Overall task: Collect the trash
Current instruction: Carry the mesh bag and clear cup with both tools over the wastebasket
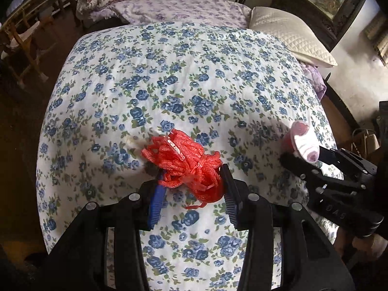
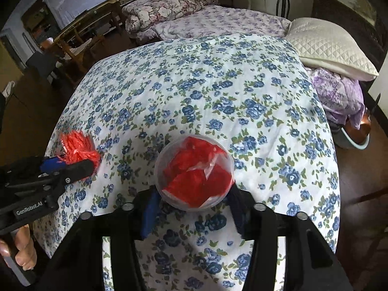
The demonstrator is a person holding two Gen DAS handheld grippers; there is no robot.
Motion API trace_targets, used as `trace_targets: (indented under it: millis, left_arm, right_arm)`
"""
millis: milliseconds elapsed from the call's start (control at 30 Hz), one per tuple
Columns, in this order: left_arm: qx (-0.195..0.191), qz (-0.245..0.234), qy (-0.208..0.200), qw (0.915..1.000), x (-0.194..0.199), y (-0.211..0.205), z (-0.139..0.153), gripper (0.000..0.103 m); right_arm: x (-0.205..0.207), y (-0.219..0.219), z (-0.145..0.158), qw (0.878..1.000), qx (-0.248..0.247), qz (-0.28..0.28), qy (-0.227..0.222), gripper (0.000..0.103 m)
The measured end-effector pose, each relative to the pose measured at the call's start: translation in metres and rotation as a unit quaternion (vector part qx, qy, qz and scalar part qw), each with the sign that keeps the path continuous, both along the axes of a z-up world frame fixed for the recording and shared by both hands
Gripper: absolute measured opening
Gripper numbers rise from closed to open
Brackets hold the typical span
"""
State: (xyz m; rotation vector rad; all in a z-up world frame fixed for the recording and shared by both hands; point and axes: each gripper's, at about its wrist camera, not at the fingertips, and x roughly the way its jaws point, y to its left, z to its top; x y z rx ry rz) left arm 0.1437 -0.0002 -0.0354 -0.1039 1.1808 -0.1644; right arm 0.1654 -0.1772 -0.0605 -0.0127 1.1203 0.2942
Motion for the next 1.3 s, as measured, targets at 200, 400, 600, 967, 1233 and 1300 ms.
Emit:
trace_targets:
  millis: [200, 400, 600, 967, 1233, 1300]
  left_arm:
    - [-0.014, 0.004, 0.003, 0.9999, 0.003, 0.006, 0.001, 0.065]
    - [-0.020, 0.029, -0.004, 0.9994, 0.006, 0.019, 0.006, 0.073]
    - [0.002, 0.027, 0.019, 0.9995, 0.007, 0.009, -0.011, 0.073]
    - [0.004, -0.003, -0.040, 0.9992, -0.009, -0.007, 0.014, 0.043]
    - [0.032, -0.017, -0.053, 0.9980, -0.038, -0.027, 0.028, 0.043]
    - [0.038, -0.032, -0.061, 0.9969, -0.045, -0.039, 0.036, 0.043]
  right_arm:
    - [0.001, 0.009, -0.001, 1.000, -0.027, 0.010, -0.012, 0.068]
    - [0.003, 0.010, -0.002, 1.000, -0.026, 0.010, -0.014, 0.069]
    - [0.003, 0.011, -0.002, 0.999, -0.027, 0.006, -0.016, 0.062]
    - [-0.007, -0.010, 0.015, 1.000, 0.016, -0.021, -0.013, 0.058]
    - [-0.051, -0.043, 0.052, 0.997, 0.041, -0.033, -0.053, 0.058]
    - [-0.065, -0.060, 0.059, 0.996, 0.049, -0.041, -0.062, 0.058]
